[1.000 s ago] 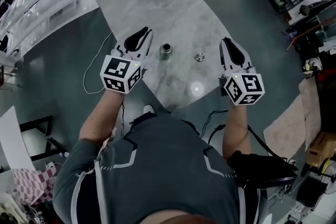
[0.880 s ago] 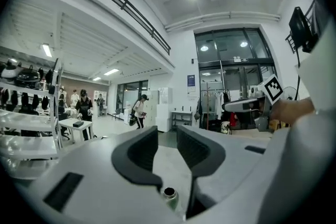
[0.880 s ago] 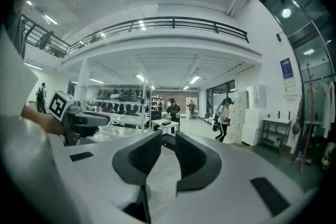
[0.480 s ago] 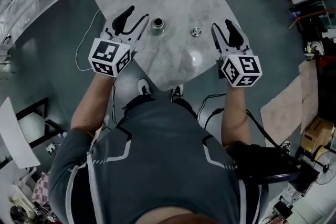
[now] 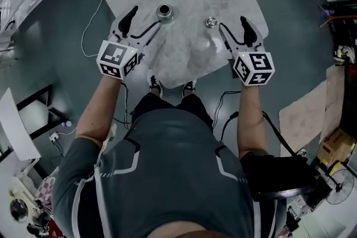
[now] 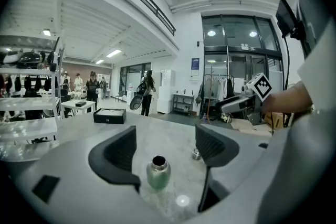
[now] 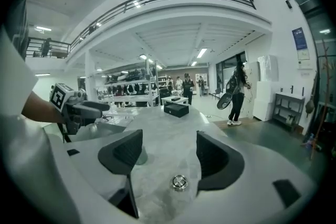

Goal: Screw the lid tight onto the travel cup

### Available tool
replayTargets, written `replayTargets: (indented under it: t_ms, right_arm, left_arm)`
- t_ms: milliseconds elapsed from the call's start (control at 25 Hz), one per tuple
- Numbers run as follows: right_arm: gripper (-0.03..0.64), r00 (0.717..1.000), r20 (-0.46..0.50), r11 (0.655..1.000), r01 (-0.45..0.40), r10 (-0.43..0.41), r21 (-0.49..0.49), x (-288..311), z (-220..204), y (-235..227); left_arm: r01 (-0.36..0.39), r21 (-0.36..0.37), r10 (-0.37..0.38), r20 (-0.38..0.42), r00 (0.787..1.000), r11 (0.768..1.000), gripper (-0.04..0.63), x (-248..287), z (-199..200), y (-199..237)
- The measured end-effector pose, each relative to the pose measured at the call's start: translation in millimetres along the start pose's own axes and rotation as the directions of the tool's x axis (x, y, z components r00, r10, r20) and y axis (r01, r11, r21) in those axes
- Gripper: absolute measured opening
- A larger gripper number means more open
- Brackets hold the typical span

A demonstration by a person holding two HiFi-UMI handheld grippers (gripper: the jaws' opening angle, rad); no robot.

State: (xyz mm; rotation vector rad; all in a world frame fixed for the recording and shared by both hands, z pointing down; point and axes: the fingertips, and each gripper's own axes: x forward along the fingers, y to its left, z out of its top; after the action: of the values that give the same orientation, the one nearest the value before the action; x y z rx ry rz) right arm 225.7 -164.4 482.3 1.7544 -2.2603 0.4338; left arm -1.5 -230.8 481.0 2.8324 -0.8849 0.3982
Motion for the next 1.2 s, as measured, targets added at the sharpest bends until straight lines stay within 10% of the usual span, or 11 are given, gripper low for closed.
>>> replayTargets:
  t_ms: [1200]
  right_arm:
    - [0.333, 0.97, -0.241, 0.998, -0.002, 0.018, 0.066, 129, -201, -24]
  left_arm:
    - [-0.063, 0.0, 0.061, -0.23, 0.971, 0.998, 0.4, 125, -200, 53]
